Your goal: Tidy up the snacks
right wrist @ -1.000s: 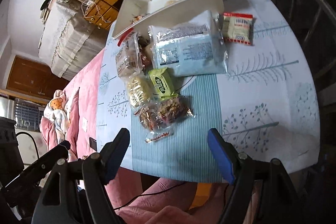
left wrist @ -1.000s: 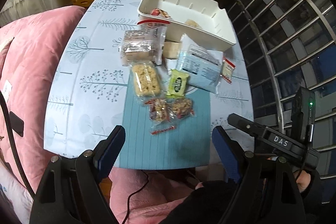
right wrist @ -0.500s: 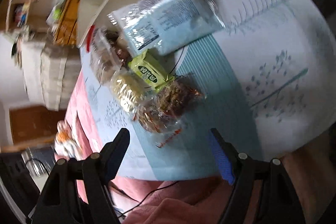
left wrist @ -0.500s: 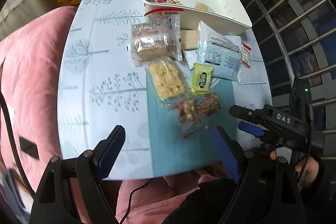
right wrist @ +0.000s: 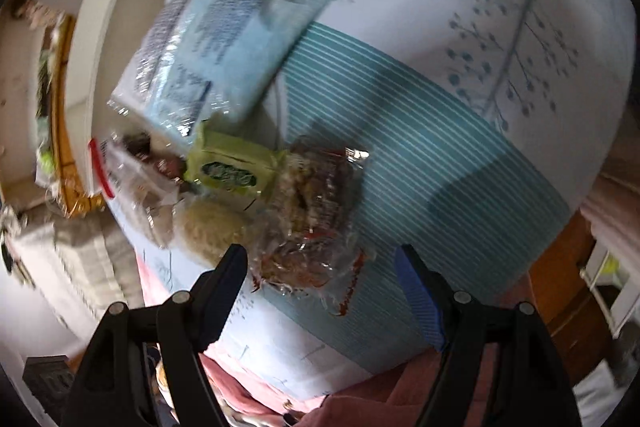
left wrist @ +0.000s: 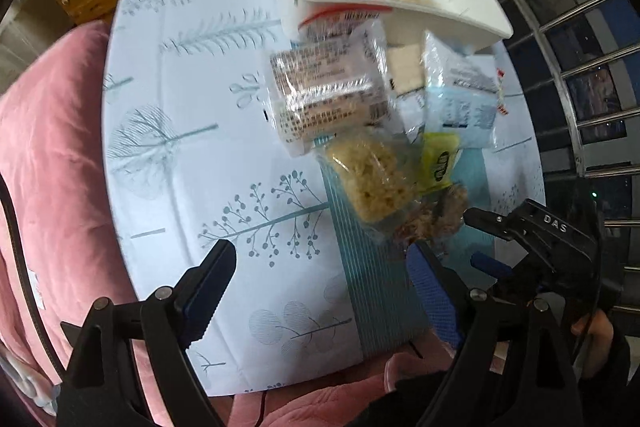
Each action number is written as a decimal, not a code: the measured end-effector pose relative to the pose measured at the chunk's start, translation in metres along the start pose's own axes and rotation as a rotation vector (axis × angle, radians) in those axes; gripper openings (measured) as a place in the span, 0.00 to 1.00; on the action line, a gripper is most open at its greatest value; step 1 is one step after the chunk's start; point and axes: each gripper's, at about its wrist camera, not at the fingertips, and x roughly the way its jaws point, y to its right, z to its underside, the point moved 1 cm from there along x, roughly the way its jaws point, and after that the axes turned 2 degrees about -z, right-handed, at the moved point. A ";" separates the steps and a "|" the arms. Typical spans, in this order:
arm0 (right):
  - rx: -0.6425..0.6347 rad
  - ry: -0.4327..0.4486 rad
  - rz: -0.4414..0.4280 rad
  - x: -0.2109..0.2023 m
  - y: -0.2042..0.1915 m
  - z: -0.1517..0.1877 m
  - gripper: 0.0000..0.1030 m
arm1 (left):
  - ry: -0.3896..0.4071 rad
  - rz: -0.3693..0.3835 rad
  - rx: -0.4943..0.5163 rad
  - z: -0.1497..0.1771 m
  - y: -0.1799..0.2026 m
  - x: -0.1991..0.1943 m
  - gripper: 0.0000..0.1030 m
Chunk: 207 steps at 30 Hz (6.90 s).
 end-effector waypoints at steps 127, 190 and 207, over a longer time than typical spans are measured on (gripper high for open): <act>-0.731 0.317 -0.211 -0.091 -0.212 -0.176 0.64 | 0.259 0.123 -0.349 -0.221 0.076 -0.071 0.76; -0.836 0.442 0.009 -0.043 -0.083 0.101 0.78 | 0.113 -0.052 0.417 -0.067 0.006 -0.031 0.81; -1.127 0.178 0.228 0.045 -0.080 0.110 0.78 | -0.051 -0.211 0.673 -0.103 0.032 0.065 0.89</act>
